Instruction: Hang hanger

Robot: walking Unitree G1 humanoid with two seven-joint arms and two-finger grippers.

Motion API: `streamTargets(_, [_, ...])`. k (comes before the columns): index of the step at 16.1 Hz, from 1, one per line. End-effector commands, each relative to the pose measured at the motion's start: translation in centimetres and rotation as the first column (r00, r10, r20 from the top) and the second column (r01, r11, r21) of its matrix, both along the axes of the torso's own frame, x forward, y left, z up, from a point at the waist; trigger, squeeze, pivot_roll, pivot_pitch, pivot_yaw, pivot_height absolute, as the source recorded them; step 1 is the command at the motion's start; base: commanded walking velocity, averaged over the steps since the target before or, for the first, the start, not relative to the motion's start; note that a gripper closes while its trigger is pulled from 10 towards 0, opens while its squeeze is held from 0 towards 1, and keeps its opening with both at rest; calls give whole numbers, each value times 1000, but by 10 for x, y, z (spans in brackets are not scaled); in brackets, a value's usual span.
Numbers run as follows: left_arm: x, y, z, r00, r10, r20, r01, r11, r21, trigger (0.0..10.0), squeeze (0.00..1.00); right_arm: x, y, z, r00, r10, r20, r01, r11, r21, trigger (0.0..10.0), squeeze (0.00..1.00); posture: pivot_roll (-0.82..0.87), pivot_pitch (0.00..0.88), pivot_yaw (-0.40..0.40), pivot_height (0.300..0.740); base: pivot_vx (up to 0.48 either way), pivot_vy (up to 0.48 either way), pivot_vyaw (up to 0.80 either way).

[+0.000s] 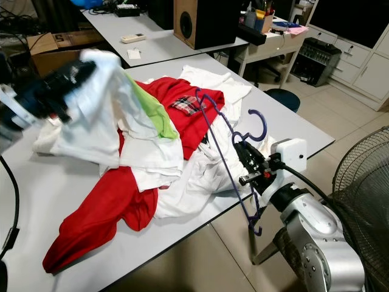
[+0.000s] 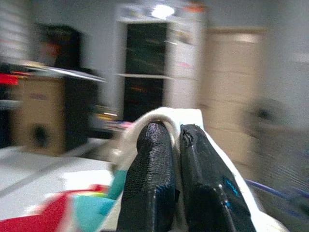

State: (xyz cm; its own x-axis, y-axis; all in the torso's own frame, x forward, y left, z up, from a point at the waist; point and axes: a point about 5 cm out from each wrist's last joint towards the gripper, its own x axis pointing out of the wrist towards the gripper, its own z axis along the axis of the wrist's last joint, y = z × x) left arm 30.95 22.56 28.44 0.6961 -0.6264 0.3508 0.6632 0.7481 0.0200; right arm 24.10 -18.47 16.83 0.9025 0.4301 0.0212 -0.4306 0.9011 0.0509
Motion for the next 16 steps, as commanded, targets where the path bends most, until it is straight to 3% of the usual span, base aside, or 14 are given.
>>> streamTargets(1, [2, 13, 14, 994, 93, 61, -94, 996, 3, 0, 0, 1, -7, 5, 999, -21, 26, 21, 1000, -2, 10000, 0, 5, 0, -41, 740, 0, 0, 0])
streamTargets(3, [5, 27, 8, 978, 205, 25, -207, 972, 114, 0, 0, 3, -8, 6, 999, -24, 32, 24, 1000, 3, 10000, 0, 13, 0, -47, 740, 0, 0, 0])
streamTargets(4, [15, 41, -3, 913, 407, 13, -400, 890, 221, 0, 0, 4, -7, 6, 999, -29, 36, 28, 1000, 8, 10000, 0, 16, 0, -51, 740, 0, 0, 0])
streamTargets(6, [22, 59, -11, 817, 576, -18, -560, 801, 211, 0, 0, 6, -6, 6, 998, -39, 40, 38, 999, 11, 10000, 0, 15, 0, -54, 740, 0, 0, 0])
streamTargets(9, [26, 58, -18, 811, 585, -6, -560, 778, 285, 0, 0, 7, -8, 7, 997, -60, 48, 60, 998, 11, 10000, 0, 15, 0, -49, 740, 0, 0, 0])
streamTargets(11, [32, 47, -20, 831, 556, -19, -529, 800, 285, 0, 0, 7, -9, 7, 996, -71, 51, 70, 997, 11, 10000, 0, 14, 0, -42, 740, 0, 0, 0])
streamTargets(12, [36, 37, -18, 854, 518, -45, -494, 836, 238, 0, 0, 7, -9, 7, 996, -74, 55, 73, 997, 14, 10000, 0, 15, 0, -41, 740, 0, 0, 0])
streamTargets(13, [39, 20, -11, 904, 419, -83, -407, 904, 130, 0, 0, 7, -9, 8, 995, -79, 60, 77, 997, 22, 10000, 0, 16, 0, -40, 740, 0, 0, 0])
streamTargets(14, [44, -3, 3, 943, 322, -89, -322, 947, 15, 0, 0, 8, -9, 9, 994, -88, 70, 86, 996, 33, 10000, 0, 16, 0, -39, 740, 0, 0, 0])
streamTargets(16, [51, -32, 8, 969, 228, -93, -231, 973, -15, 0, 0, 9, -10, 11, 990, -109, 84, 106, 993, 43, 10000, 0, 14, 0, -25, 740, 0, 0, 0])
